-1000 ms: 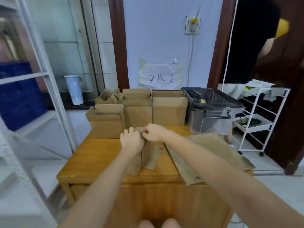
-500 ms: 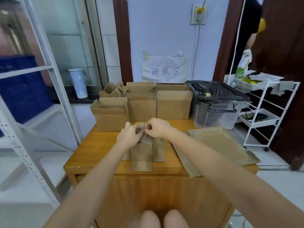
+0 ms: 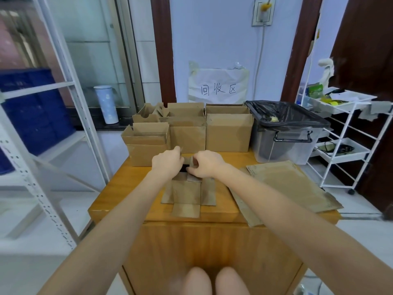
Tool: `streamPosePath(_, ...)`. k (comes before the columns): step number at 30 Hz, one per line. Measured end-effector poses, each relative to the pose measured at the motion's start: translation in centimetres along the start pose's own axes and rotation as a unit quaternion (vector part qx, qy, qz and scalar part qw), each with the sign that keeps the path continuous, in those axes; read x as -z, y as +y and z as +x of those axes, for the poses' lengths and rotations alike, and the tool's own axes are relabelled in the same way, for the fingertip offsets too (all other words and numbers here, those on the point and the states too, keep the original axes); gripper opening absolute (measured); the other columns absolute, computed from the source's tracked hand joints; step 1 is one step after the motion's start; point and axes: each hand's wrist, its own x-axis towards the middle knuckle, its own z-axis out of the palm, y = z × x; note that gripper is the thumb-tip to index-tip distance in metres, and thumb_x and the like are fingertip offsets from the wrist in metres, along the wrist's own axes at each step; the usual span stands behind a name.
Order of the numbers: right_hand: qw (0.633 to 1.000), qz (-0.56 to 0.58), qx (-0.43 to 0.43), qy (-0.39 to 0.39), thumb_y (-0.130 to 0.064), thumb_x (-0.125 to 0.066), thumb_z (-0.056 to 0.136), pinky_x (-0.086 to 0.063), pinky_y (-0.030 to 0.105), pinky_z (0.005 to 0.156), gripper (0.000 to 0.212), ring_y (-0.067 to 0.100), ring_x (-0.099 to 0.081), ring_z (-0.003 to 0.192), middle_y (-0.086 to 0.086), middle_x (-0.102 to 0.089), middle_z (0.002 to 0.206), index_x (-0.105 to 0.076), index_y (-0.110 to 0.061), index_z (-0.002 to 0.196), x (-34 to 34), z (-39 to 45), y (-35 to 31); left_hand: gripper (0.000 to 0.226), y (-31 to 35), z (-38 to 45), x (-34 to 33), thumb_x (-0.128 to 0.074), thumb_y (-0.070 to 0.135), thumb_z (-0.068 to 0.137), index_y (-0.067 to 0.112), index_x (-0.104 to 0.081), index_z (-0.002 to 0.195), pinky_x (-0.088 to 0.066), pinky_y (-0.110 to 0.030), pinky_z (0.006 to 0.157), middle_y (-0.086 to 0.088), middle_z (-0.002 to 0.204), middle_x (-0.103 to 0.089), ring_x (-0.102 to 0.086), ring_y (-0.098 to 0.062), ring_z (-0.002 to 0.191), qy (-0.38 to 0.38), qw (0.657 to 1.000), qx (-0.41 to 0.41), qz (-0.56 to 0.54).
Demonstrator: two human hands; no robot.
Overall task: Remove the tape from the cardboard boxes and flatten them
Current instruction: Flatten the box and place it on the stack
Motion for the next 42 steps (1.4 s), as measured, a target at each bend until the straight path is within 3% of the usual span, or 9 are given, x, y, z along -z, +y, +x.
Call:
streamPosePath(4,1.0,-0.029,-0.005,0.007,-0.06,-0.055,0.086,-0.041,0.026,0.059,0.04,0.018,-0.057,0.079,-0.003,-0.062,0.086,-0.057,-0.02,0.079,-0.1,0.2,-0.2,0.032,-1.0,-0.1,0.2,-0.04,0.009,0.099,0.014,-0.046,0.13,-0.039,-0.033,0.068,-0.009,0.108,-0.064,-0.061,-0.029,0.094,0.019,0.997,0.026,0.068)
streamPosePath(8,0.999,-0.05,-0.008,0.018,-0.066,-0.056,0.081,-0.044,0.027,0.058,0.051,0.02,-0.06,0.08,-0.001,-0.064,0.086,-0.061,-0.015,0.085,-0.3,0.5,-0.6,0.031,-3.0,-0.5,-1.4,-0.044,0.007,0.096,0.017,-0.062,0.12,-0.043,-0.031,0.071,-0.005,0.114,-0.062,-0.06,-0.026,0.101,-0.007,0.997,0.043,0.064)
streamPosePath(13,1.0,-0.013,-0.01,0.014,-0.056,-0.06,0.082,-0.047,0.029,0.063,0.044,0.02,-0.061,0.083,0.0,-0.065,0.091,-0.062,-0.013,0.09,0.1,0.4,-0.5,0.032,-3.5,-1.3,-2.7,-0.039,0.026,0.099,0.012,-0.065,0.11,-0.05,-0.033,0.069,-0.006,0.1,-0.065,-0.061,-0.025,0.087,-0.034,0.995,0.055,-0.075)
streamPosePath(17,0.999,0.03,-0.016,0.006,-0.049,-0.063,0.081,-0.053,0.032,0.072,0.034,0.021,-0.062,0.087,-0.001,-0.065,0.092,-0.059,-0.016,0.087,0.2,0.3,-0.3,0.035,-2.8,-1.7,-2.8,-0.042,0.039,0.098,0.013,-0.065,0.107,-0.047,-0.031,0.067,-0.004,0.098,-0.065,-0.061,-0.023,0.086,-0.037,0.995,0.06,-0.068)
streamPosePath(23,0.984,0.176,-0.041,0.007,-0.043,-0.064,0.083,-0.053,0.035,0.084,0.038,0.019,-0.058,0.096,0.0,-0.061,0.102,-0.059,-0.014,0.107,1.2,0.2,0.6,0.033,-2.4,-1.6,-3.0,-0.046,0.039,0.098,0.013,-0.061,0.113,-0.048,-0.032,0.07,-0.005,0.105,-0.063,-0.061,-0.024,0.093,-0.032,0.996,0.066,-0.049)
streamPosePath(30,0.895,0.423,-0.132,-0.051,-0.008,-0.068,0.083,-0.059,0.026,0.066,0.052,0.022,-0.071,0.082,0.013,-0.063,0.109,-0.042,-0.011,0.129,2.6,-1.1,4.2,0.033,-2.4,-1.8,-3.2,-0.043,0.034,0.1,0.01,-0.062,0.113,-0.049,-0.03,0.066,-0.006,0.1,-0.064,-0.06,-0.022,0.088,-0.031,0.996,0.057,-0.063)
streamPosePath(33,0.898,0.402,-0.152,-0.094,-0.001,-0.072,0.08,-0.06,0.028,0.067,0.059,0.024,-0.072,0.08,0.012,-0.065,0.101,-0.043,-0.015,0.131,2.0,-1.7,5.7,0.034,-2.4,-1.9,-3.3,-0.042,0.033,0.101,0.009,-0.062,0.114,-0.05,-0.031,0.068,-0.007,0.101,-0.065,-0.061,-0.023,0.089,-0.032,0.996,0.054,-0.069)
streamPosePath(37,0.914,0.362,-0.153,-0.104,-0.017,-0.076,0.08,-0.056,0.025,0.065,0.042,0.017,-0.068,0.081,0.009,-0.067,0.105,-0.057,-0.019,0.117,0.3,-2.2,6.7,0.035,-2.4,-1.8,-3.3,-0.042,0.033,0.101,0.009,-0.061,0.118,-0.049,-0.03,0.068,-0.008,0.105,-0.066,-0.062,-0.024,0.093,-0.036,0.995,0.053,-0.073)
streamPosePath(42,0.923,0.342,-0.151,-0.093,-0.021,-0.074,0.083,-0.053,0.027,0.069,0.038,0.014,-0.065,0.078,0.007,-0.067,0.097,-0.055,-0.022,0.115,-1.3,-2.2,6.1,0.037,-2.6,-1.8,-3.4,-0.042,0.033,0.101,0.009,-0.058,0.124,-0.049,-0.029,0.071,-0.009,0.111,-0.066,-0.062,-0.024,0.098,-0.041,0.993,0.056,-0.097)
